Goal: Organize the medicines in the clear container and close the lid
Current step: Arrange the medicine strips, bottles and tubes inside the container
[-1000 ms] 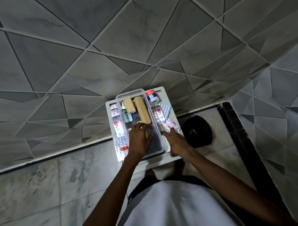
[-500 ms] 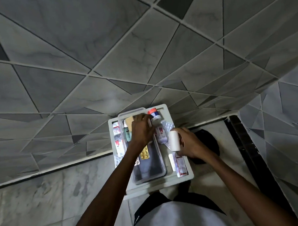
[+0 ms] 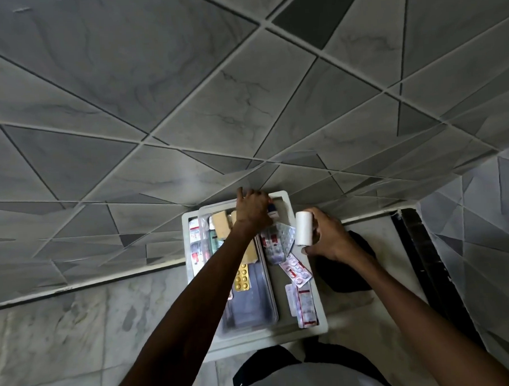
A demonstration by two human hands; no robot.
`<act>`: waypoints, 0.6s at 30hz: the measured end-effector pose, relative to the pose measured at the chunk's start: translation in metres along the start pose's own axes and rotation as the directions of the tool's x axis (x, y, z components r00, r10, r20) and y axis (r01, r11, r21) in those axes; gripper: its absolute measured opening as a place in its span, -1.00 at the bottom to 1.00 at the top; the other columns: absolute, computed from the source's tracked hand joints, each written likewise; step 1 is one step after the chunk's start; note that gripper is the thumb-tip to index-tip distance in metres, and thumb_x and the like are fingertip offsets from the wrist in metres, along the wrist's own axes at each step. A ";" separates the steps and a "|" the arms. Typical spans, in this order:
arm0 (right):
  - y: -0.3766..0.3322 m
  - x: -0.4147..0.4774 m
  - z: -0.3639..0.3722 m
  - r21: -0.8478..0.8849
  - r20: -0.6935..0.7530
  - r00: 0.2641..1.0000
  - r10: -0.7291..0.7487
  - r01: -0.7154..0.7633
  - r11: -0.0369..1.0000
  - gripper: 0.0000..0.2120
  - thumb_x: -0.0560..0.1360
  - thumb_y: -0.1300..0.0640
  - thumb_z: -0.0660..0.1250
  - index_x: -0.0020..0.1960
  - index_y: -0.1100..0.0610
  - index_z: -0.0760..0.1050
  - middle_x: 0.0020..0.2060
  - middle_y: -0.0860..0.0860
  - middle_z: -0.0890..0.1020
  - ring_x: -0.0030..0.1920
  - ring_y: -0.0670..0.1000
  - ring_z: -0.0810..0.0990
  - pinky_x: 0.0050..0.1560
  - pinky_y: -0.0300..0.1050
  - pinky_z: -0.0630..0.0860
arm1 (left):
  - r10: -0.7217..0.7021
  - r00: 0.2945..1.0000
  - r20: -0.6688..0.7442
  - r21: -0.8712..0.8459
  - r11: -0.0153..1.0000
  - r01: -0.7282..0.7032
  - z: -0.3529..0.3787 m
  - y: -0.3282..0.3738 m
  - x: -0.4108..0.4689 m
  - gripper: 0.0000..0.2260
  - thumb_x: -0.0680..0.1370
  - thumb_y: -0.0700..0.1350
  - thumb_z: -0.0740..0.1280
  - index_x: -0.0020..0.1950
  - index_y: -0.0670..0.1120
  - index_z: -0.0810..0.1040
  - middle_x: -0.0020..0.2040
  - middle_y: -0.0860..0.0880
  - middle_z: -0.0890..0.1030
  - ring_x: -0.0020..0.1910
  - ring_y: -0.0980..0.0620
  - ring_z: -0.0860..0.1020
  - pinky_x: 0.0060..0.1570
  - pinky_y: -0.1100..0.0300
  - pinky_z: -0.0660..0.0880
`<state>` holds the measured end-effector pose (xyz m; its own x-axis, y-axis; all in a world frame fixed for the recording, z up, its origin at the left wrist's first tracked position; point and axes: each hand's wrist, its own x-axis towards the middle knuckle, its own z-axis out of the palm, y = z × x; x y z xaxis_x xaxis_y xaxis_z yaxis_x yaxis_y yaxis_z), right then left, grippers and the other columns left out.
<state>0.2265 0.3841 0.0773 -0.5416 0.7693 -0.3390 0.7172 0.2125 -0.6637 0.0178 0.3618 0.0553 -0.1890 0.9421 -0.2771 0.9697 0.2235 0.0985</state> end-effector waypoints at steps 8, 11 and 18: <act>-0.029 -0.008 0.015 -0.066 -0.029 0.984 -0.174 0.172 0.983 -0.16 0.05 0.10 0.63 0.30 0.09 0.42 0.20 0.04 0.42 0.09 0.07 0.53 0.09 -0.15 0.50 | 0.003 0.925 -0.380 -0.288 0.950 -0.122 -0.030 -0.045 -0.077 -0.39 0.25 -0.01 0.56 0.24 -0.14 0.49 0.16 -0.18 0.55 0.08 -0.18 0.52 0.04 0.01 0.49; -0.057 -0.010 0.033 -0.174 0.025 0.964 -0.265 0.265 0.948 -0.15 0.09 0.09 0.63 0.33 0.11 0.41 0.21 0.08 0.48 0.14 0.10 0.50 0.07 -0.23 0.37 | -0.069 0.944 -0.322 -0.171 0.985 0.013 -0.018 -0.076 -0.112 -0.39 0.26 0.06 0.54 0.24 -0.09 0.50 0.21 -0.16 0.50 0.19 -0.21 0.45 0.13 -0.05 0.39; -0.099 -0.014 0.086 -0.465 0.138 0.938 -0.318 0.345 0.816 -0.20 0.18 -0.06 0.56 0.35 0.02 0.34 0.29 0.02 0.50 0.24 0.13 0.38 0.15 0.05 0.34 | -0.122 0.983 -0.139 -0.128 0.986 0.104 0.017 -0.097 -0.139 -0.38 0.25 0.17 0.51 0.25 -0.02 0.52 0.22 -0.10 0.55 0.25 -0.21 0.42 0.22 -0.09 0.29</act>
<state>0.1257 0.3008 0.0902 -0.7967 0.5707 -0.1992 0.6019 0.7186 -0.3484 -0.0475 0.2047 0.0677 -0.3257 0.9333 -0.1512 0.9169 0.3509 0.1904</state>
